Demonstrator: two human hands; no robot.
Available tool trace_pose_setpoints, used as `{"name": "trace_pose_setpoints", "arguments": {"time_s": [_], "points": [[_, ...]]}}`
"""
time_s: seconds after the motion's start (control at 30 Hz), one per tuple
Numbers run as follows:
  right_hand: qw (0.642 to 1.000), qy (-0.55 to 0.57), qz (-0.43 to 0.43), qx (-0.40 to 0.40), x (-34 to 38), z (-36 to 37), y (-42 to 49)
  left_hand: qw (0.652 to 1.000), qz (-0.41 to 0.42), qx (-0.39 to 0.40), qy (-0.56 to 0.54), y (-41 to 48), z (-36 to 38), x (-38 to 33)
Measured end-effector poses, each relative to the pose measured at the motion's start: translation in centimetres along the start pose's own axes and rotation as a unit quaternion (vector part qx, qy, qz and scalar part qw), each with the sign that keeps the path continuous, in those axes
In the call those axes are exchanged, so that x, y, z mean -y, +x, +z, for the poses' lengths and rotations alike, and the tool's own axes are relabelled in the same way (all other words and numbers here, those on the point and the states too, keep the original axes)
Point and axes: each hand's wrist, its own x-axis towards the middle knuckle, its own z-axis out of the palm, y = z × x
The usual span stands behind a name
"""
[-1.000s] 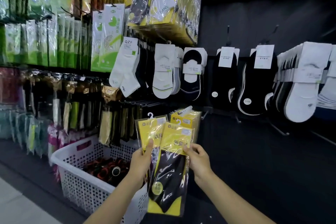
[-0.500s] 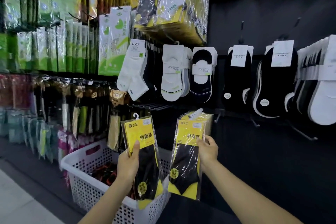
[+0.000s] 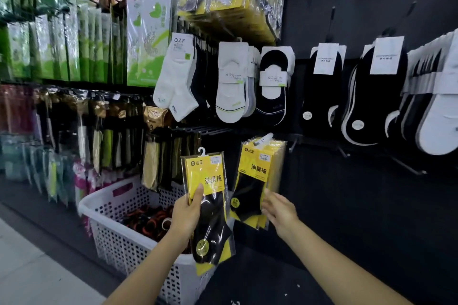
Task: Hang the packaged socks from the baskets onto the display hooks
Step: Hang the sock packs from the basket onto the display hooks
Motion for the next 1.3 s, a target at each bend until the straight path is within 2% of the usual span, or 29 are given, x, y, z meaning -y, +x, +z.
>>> {"name": "trace_pose_setpoints", "arguments": {"time_s": [0.1,0.23,0.3,0.47,0.6,0.93,1.1,1.3], "points": [[0.991,-0.073,-0.039,0.108,0.3,-0.1,-2.1,0.999,-0.001,0.043,-0.003,-0.7,1.3,-0.4],[0.975,-0.12,-0.037,0.185,0.4,-0.2,-3.7,0.996,-0.002,0.09,-0.022,-1.5,3.2,-0.9],[0.978,-0.116,-0.048,0.168,0.3,-0.6,-4.0,0.994,-0.002,0.108,-0.031,-1.8,3.7,-0.8],[0.992,-0.071,-0.102,0.035,0.4,-1.5,-3.4,0.988,0.0,0.134,-0.073,-2.3,4.8,-0.9],[0.993,-0.029,-0.11,-0.022,0.8,-1.6,-2.7,0.982,-0.012,0.156,-0.11,-2.2,5.1,-0.7],[0.991,-0.032,-0.118,-0.055,1.5,0.7,0.0,0.987,-0.001,0.129,-0.095,0.2,6.3,0.7],[0.998,-0.046,-0.044,-0.03,0.1,0.1,1.3,0.99,-0.004,0.124,-0.072,0.7,7.0,2.2],[0.995,-0.089,0.048,0.014,-5.0,-4.7,-0.6,0.994,-0.05,0.1,-0.02,-2.7,6.9,7.1]]}}
